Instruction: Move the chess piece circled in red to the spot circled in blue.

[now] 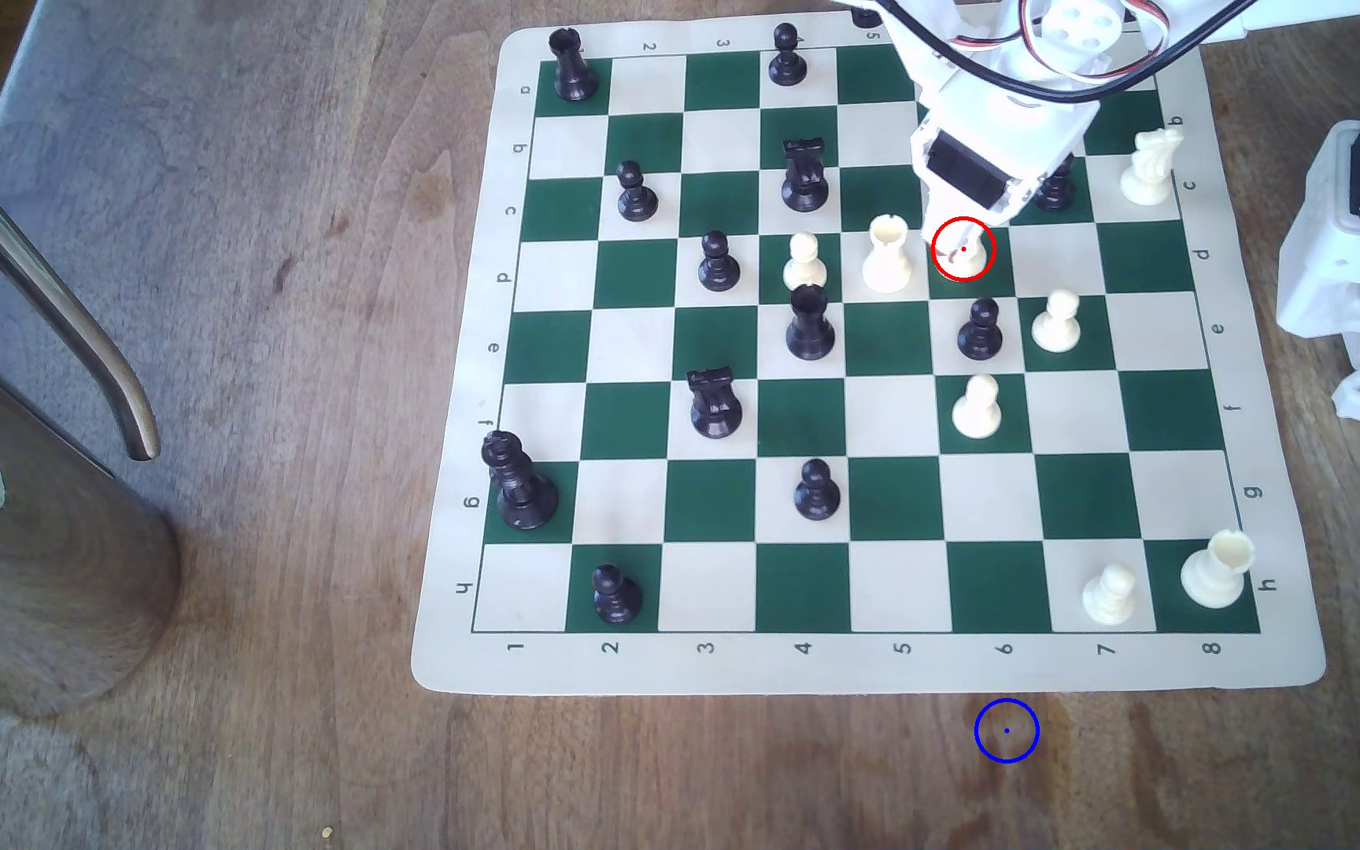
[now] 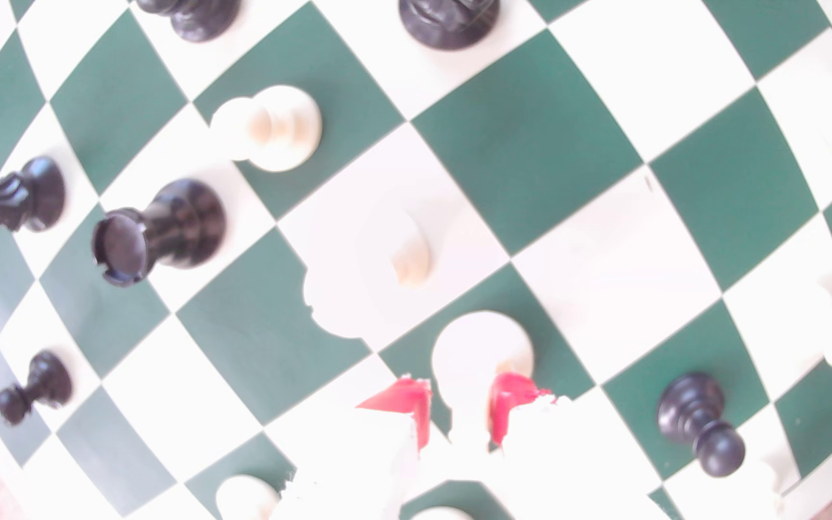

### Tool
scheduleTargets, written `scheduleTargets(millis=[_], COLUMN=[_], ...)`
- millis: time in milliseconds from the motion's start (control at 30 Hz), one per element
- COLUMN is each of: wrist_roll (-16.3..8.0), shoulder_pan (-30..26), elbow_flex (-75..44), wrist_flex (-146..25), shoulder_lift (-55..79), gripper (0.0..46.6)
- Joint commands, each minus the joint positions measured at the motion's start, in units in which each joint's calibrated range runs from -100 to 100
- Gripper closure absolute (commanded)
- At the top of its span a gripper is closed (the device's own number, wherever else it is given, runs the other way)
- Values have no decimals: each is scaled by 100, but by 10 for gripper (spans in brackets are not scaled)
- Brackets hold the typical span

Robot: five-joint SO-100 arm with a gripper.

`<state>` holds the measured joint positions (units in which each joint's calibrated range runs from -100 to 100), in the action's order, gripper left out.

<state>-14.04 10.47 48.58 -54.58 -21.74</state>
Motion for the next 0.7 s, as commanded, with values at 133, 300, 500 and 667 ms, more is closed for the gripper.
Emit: scheduleTargets(millis=[133,300,500,667], wrist_roll=[73,142,127,-15], shoulder_pan=[-34,20,5,-504], elbow_flex=[-370,-370,-878,-1394], wrist_flex=[-86,-201,-1143,-1962], shoulder_lift=[86,-203,-1119,-1425], gripper=[464,464,464,464])
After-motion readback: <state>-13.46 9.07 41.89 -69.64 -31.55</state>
